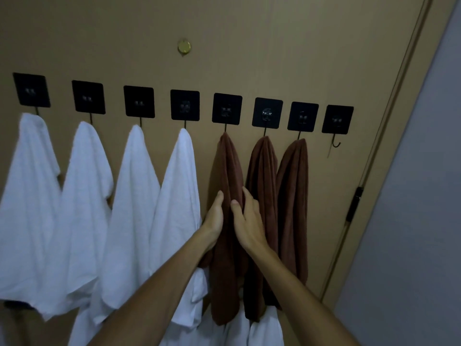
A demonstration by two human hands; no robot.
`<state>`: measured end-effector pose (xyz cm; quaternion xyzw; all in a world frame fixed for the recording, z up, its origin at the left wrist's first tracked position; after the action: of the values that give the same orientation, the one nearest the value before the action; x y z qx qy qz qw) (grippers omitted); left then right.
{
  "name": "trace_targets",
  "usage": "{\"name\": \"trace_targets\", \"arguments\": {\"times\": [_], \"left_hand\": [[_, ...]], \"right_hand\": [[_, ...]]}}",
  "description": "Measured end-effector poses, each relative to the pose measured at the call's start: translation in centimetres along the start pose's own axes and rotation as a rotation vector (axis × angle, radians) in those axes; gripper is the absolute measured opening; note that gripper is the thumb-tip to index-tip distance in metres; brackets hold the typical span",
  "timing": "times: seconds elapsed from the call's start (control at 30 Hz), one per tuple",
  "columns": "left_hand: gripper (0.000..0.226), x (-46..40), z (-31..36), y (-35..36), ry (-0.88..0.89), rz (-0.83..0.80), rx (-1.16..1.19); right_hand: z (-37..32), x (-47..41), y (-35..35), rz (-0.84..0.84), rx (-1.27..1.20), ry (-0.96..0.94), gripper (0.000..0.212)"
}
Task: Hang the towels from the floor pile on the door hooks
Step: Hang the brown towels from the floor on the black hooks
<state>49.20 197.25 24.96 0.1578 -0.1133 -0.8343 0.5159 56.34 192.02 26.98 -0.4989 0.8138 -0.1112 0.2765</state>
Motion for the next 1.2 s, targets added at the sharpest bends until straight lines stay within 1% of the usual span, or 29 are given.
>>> {"name": "trace_targets", "arguments": {"times": [0.07,0.13,0.23,0.3,0.37,0.43,0.47,0.5,0.53,0.6,0.67,0.7,0.73,0.8,0.83,0.9,0.97,1.03,1.1,1.2], "left_hand": [[0.054,0.4,-0.3,-0.5,0.001,-0.001,-0.033],[0.055,0.6,-1.2,-1.7,-0.008,0.043,-0.134],[0.054,1.0,-2.8,-3.6,-0.032,0.109,-0.27],[0.057,1.1,-3.8,-4.8,-0.061,0.129,-0.378],[0.054,1.4,-4.1,-5.9,-0.086,0.171,-0.552],[0.039,1.9,-3.7,-6.4,-0.05,0.186,-0.754],[0.031,2.2,-3.6,-6.4,-0.021,0.171,-0.853],[0.028,2.4,-3.6,-6.3,0.002,0.14,-0.953],[0.031,2.6,-3.7,-6.2,0.012,0.106,-1.043],[0.04,2.8,-3.9,-6.2,-0.031,0.049,-1.189],[0.034,2.9,-3.0,-5.7,-0.101,0.042,-1.32],[0.032,2.9,-2.0,-5.4,-0.096,0.078,-1.365],[0.035,2.9,-1.0,-4.9,-0.03,0.124,-1.384],[0.048,2.5,0.3,-4.4,0.176,0.191,-1.343],[0.053,2.2,0.1,-4.4,0.256,0.189,-1.318],[0.057,1.9,-1.5,-4.9,0.309,0.136,-1.311],[0.061,2.2,-4.3,-5.8,0.293,0.049,-1.341],[0.065,3.4,-7.6,-6.8,0.258,-0.041,-1.379],[0.066,4.9,-10.7,-7.6,0.21,-0.125,-1.385],[0.053,7.8,-13.8,-8.3,-0.053,-0.232,-1.306]], "right_hand": [[0.3,0.2,0.2,0.019,0.029,-0.017,0.054],[0.7,0.3,0.9,0.001,0.072,-0.037,0.054],[1.6,0.7,2.8,-0.07,0.131,-0.036,0.056],[2.3,1.0,4.0,-0.122,0.151,-0.001,0.057],[3.2,1.4,4.9,-0.178,0.182,0.029,0.057],[4.2,2.1,5.9,-0.246,0.225,0.031,0.06],[4.8,2.4,6.3,-0.275,0.237,0.033,0.063],[5.2,2.6,6.7,-0.299,0.246,0.04,0.064],[5.5,2.7,6.9,-0.313,0.254,0.052,0.063],[5.6,2.4,6.8,-0.298,0.278,0.08,0.062],[5.1,1.8,6.3,-0.258,0.299,0.098,0.072],[4.5,1.5,6.0,-0.223,0.302,0.081,0.077],[3.7,1.4,5.5,-0.171,0.298,0.043,0.08],[2.2,1.5,4.7,-0.039,0.285,-0.089,0.079],[1.7,1.7,4.4,0.014,0.285,-0.159,0.078],[2.0,2.2,4.7,0.031,0.292,-0.234,0.075],[3.4,2.9,5.7,-0.049,0.299,-0.212,0.071],[5.7,4.0,6.8,-0.128,0.311,-0.144,0.069],[8.2,5.4,7.9,-0.162,0.342,-0.076,0.067],[11.2,8.1,8.5,-0.201,0.37,0.047,0.06]]}}
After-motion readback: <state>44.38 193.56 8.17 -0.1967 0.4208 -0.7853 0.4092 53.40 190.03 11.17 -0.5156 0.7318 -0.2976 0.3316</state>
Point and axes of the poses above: each hand's wrist, its own x-axis away from the middle knuckle, its own y-axis out of the palm, z = x × y, the point moved 6 cm from there along -x, towards the middle knuckle, and after that the axes turned 5 degrees about y, right-handed, at the moved point
